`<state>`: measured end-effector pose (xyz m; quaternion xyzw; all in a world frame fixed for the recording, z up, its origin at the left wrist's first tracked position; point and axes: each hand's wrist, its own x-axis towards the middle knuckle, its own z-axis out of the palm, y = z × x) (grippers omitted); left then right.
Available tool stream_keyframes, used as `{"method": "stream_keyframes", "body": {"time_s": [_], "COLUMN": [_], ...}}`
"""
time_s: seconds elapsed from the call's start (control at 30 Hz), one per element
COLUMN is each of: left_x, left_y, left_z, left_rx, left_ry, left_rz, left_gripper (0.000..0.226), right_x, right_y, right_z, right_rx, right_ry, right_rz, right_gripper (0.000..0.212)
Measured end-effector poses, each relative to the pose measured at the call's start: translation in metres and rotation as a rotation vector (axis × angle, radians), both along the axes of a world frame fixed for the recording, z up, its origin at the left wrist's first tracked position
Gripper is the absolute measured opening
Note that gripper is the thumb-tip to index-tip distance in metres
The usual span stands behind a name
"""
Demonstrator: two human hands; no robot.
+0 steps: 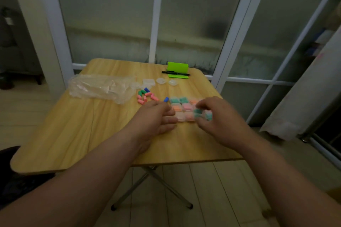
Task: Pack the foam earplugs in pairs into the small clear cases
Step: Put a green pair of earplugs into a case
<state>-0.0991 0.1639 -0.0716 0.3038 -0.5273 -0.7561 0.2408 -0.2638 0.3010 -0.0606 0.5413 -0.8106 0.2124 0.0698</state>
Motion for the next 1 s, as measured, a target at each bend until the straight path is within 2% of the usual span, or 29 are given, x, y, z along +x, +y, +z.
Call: {"method": "stream_keyframes", "body": {"time_s": [0.1,0.17,0.27,0.4,0.57,0.8,0.93,1.0], "left_x": [0.001,0.002,0.001,0.001,0.003,0.006,0.007,0.008], "left_y": [-0.008,-0.012,-0.013,-0.012,-0.013,-0.030,-0.044,-0.055], "left_z": [0.002,0.001,0.000,-0.001,-0.002,-0.003,0.010,0.018], "left_rx": [-0.003,-0.004,0.004,0.005,-0.007,-0.109,-0.034,0.020], "left_ry": [-0.026,-0.035,-0.041,-0.035,-0.038,-0.002,0.055,0.113], "left_rz": [0.067,0.076,0.088,0.095,0.115,0.236,0.302,0.319], "left_gripper": [0.006,0.015,0.024,0.025,0.029,0.027,0.039,0.036], "right_x": [-0.024,-0.029,-0.033,-0.035,-0.035,-0.030,-0.022,-0.021], "right_y": [0.012,0.014,0.014,0.014,0.017,0.006,-0.028,-0.056], "right_z": [-0.004,-0.007,-0.011,-0.014,-0.014,-0.018,-0.011,-0.006], "right_rx": [0.147,0.210,0.229,0.246,0.172,0.028,-0.004,-0.005], "right_ry": [-0.004,-0.004,0.014,0.012,-0.062,-0.106,-0.128,-0.134], "right_rz": [-0.044,-0.042,-0.024,-0.023,-0.030,-0.069,-0.060,-0.051], "right_gripper": [0.034,0.033,0.033,0.036,0.046,0.032,0.031,0.030]}}
